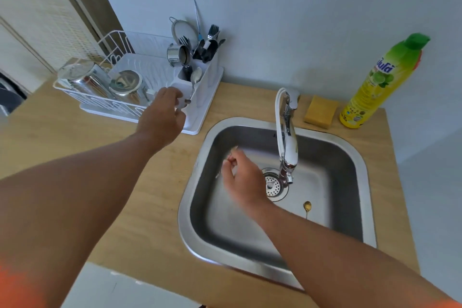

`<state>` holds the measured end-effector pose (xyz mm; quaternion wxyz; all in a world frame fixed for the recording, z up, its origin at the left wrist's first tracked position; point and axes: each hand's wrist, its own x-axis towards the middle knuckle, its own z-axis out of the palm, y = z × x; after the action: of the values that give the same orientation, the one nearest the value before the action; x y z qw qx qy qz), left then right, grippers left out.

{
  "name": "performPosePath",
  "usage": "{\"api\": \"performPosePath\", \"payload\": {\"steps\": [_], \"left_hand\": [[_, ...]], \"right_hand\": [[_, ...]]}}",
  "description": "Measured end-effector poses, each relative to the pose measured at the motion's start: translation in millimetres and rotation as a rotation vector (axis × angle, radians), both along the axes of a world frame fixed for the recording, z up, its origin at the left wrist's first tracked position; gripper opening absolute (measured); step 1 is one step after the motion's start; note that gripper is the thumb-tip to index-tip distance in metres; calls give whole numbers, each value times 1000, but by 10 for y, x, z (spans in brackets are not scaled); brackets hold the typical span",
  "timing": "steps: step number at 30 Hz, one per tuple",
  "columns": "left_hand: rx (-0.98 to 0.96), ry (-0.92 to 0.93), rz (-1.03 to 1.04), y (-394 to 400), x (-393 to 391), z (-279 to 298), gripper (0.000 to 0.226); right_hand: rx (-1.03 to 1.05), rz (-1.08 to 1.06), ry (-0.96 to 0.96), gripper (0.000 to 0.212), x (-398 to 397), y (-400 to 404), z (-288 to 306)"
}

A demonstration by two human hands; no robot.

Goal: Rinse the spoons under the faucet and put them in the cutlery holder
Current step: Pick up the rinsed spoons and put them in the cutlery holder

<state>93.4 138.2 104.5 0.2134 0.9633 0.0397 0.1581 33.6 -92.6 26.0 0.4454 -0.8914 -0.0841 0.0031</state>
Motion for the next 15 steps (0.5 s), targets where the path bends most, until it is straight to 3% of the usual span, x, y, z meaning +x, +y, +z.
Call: {"api": "performPosePath", "payload": {"steps": [4,8,15], "left_hand": [[-44,-7,-1,-14,-354,-226,27],[-86,241,38,-146,-686,-514,19],[-136,463,-110,-500,-1129,-879,25]], "right_hand": [[132,-116,-140,9,679,446,693],[175,-63,-207,10,1242,806,1225],[-16,125,44,11,1532,1209,1216]]}}
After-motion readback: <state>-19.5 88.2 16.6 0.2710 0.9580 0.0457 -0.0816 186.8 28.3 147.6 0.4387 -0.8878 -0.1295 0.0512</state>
